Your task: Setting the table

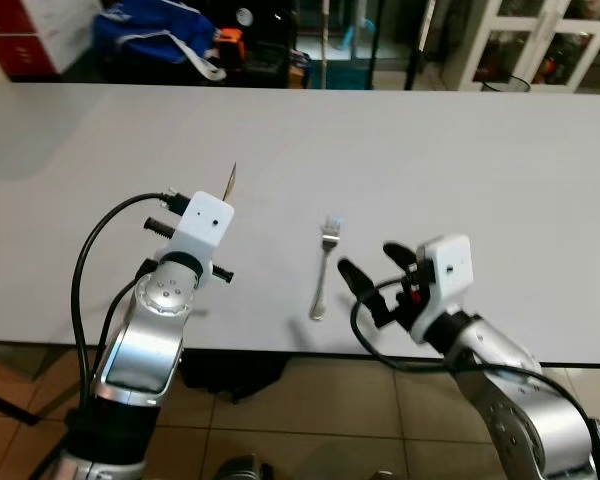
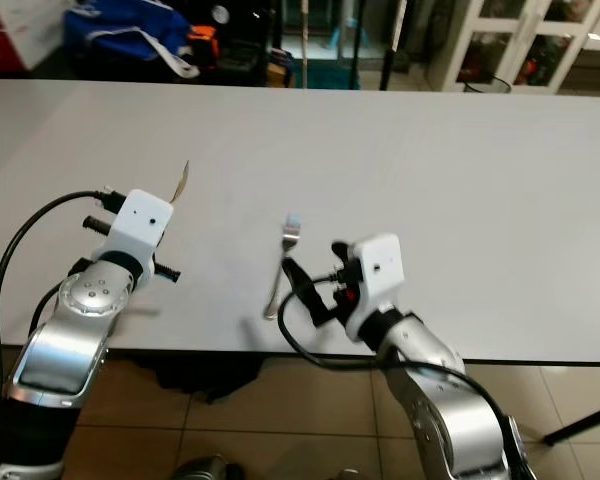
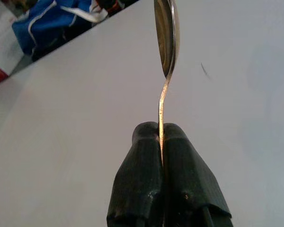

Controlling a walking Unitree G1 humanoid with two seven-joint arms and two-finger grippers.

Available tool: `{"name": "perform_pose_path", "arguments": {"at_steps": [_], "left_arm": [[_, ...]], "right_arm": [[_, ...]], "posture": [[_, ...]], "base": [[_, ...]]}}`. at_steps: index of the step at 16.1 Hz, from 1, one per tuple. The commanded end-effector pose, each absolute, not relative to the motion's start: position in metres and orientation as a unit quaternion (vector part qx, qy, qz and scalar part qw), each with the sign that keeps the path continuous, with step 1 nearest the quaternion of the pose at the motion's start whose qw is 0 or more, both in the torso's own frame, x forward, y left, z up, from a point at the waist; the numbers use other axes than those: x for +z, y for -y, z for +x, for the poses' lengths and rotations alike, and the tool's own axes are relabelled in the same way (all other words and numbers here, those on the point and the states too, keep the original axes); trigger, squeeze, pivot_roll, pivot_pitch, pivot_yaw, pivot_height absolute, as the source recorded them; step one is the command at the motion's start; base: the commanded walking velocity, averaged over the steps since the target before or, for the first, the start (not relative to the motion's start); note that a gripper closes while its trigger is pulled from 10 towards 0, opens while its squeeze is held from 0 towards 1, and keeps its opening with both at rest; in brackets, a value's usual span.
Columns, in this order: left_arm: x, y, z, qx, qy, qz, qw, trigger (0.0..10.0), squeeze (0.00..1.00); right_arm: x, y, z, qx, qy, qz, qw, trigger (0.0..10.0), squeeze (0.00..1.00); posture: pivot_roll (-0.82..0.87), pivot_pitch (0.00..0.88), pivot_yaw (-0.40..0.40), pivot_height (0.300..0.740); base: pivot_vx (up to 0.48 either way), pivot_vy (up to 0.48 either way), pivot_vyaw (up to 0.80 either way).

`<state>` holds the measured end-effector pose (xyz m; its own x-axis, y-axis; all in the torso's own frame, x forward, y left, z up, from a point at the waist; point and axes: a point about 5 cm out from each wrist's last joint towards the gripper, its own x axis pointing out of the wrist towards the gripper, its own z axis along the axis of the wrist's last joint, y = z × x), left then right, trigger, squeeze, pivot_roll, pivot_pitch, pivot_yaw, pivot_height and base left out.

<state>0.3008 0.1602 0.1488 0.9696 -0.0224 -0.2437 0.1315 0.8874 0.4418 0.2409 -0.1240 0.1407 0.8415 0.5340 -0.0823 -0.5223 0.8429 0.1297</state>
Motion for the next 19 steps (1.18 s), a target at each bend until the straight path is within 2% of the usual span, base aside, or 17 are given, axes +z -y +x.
{"name": "perform_pose_path", "arguments": {"at_steps": [1,4,7,14,17,19], "left_arm": [[0.147,-0.162,0.296,-0.03,-0.121,0.22,0.968,10.0,0.0],[0.135,-0.181,0.291,0.016,-0.155,0.223,0.962,10.0,0.0],[0.14,-0.182,0.295,0.019,-0.143,0.226,0.963,10.0,0.0],[0.15,-0.171,0.309,0.012,-0.115,0.233,0.966,10.0,0.0],[0.146,-0.179,0.307,0.031,-0.126,0.225,0.966,10.0,0.0],[0.14,-0.19,0.303,0.06,-0.153,0.229,0.959,10.0,0.0]], "right_arm": [[0.145,0.127,0.242,0.275,-0.049,0.05,0.959,10.0,0.0],[0.138,0.125,0.243,0.267,-0.055,0.058,0.96,10.0,0.0],[0.143,0.123,0.253,0.236,-0.039,0.054,0.97,10.0,0.0],[0.146,0.125,0.264,0.187,-0.022,0.066,0.98,10.0,0.0],[0.141,0.122,0.259,0.194,-0.032,0.063,0.979,10.0,0.0],[0.142,0.122,0.257,0.2,-0.034,0.063,0.977,10.0,0.0]], "posture": [[0.05,0.088,0.024,0.74],[0.06,0.091,0.015,0.74],[0.06,0.103,0.018,0.74],[0.06,0.1,0.035,0.74],[0.06,0.1,0.035,0.74],[0.06,0.101,0.028,0.74]], "base": [[0.0,0.0,0.0],[0.0,0.0,0.0],[0.0,0.0,0.0],[0.0,-0.459,0.0],[0.0,-0.402,0.0],[0.0,0.0,0.0]]}}
